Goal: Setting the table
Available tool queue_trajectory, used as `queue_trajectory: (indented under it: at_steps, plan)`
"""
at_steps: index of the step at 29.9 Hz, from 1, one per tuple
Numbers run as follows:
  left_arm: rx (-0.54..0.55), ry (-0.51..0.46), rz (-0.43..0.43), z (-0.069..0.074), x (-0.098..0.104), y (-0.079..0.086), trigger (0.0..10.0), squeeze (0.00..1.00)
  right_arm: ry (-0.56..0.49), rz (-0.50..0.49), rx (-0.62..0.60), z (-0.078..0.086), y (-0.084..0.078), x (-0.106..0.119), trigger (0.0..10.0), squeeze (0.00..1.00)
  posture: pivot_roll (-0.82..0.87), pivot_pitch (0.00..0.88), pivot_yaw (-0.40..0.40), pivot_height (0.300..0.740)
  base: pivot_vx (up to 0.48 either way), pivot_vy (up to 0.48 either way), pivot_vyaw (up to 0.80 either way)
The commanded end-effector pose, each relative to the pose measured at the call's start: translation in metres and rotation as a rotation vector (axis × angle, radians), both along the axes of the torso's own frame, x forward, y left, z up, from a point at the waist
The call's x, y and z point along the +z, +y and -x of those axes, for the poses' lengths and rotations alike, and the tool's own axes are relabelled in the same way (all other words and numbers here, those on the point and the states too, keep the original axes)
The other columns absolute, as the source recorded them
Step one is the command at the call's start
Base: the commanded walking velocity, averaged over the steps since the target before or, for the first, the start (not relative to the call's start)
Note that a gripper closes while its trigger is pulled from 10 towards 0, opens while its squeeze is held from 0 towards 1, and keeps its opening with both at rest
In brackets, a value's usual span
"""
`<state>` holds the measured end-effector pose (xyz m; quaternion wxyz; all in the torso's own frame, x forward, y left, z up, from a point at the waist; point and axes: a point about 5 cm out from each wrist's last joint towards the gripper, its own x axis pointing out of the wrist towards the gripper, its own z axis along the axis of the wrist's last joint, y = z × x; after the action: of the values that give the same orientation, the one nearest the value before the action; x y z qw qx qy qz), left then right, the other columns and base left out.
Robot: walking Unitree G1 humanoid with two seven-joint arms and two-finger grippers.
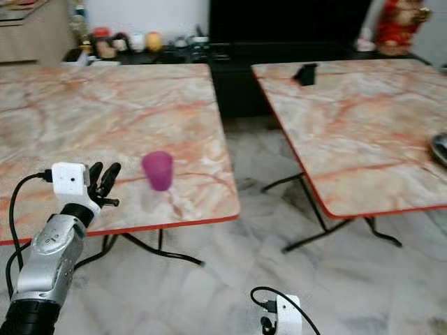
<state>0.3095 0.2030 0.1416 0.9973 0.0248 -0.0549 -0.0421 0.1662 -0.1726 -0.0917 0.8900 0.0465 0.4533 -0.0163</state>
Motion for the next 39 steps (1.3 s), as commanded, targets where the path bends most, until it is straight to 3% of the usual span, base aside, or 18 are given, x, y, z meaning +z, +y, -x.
queue_trajectory:
  at_steps: [1, 21, 29, 39]
  plan:
    - [-0.006, -0.032, 0.001, -0.001, 0.007, -0.001, 10.0, 0.0, 0.005, 0.003, 0.006, 0.0, 0.001, 0.0, 10.0, 0.0, 0.06, 0.0, -0.019, 0.74, 0.0, 0.0, -0.55]
    - [-0.005, -0.038, 0.023, -0.003, 0.011, -0.004, 10.0, 0.0, 0.004, -0.005, 0.015, -0.002, 0.009, 0.0, 10.0, 0.0, 0.06, 0.0, -0.02, 0.74, 0.0, 0.036, -0.36]
    - [-0.004, -0.041, 0.008, -0.002, 0.011, -0.003, 10.0, 0.0, 0.0, -0.007, 0.018, -0.005, 0.016, 0.001, 10.0, 0.0, 0.06, 0.0, -0.02, 0.74, 0.0, 0.046, 0.0]
    - [-0.066, -0.043, 0.042, -0.008, 0.025, -0.012, 10.0, 0.0, -0.025, -0.015, 0.031, -0.019, 0.032, 0.006, 10.0, 0.0, 0.06, 0.0, -0.017, 0.74, 0.0, 0.0, 0.0]
